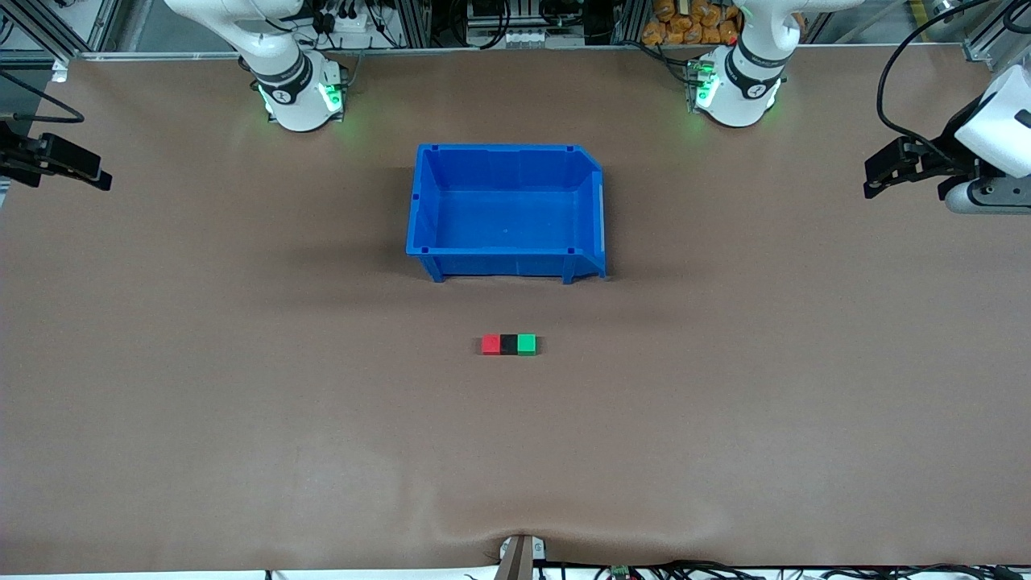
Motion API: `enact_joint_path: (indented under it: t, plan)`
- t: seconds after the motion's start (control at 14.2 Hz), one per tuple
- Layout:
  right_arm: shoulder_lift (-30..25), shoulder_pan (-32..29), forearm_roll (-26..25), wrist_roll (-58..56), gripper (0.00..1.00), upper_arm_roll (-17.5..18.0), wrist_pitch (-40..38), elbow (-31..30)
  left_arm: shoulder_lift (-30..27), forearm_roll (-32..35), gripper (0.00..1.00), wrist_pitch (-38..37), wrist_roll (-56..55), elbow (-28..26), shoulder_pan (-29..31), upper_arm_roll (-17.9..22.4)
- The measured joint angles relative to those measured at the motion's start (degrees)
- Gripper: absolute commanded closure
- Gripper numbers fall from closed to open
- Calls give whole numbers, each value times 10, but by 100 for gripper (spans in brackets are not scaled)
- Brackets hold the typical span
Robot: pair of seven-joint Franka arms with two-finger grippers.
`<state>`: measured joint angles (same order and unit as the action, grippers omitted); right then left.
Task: Attach green and red cubes to black cube
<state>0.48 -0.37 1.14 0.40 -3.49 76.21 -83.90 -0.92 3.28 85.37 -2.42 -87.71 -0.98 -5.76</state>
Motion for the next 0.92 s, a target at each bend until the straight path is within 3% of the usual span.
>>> enact_joint_path:
  t: [0.28, 0.42, 0.78, 0.92]
  plan:
    - [0, 0, 0, 0, 0, 0, 0, 0, 0, 0, 6, 0, 0, 1, 1, 0]
    - [0, 0, 0, 0, 0, 0, 0, 0, 1, -1, 0, 4, -3, 1, 1, 0]
    - [1, 0, 0, 0, 0, 0, 0, 0, 2, -1, 5, 4, -12, 1, 1, -1]
    - [1, 0, 0, 0, 0, 0, 0, 0, 3, -1, 0, 4, -16, 0, 1, -1]
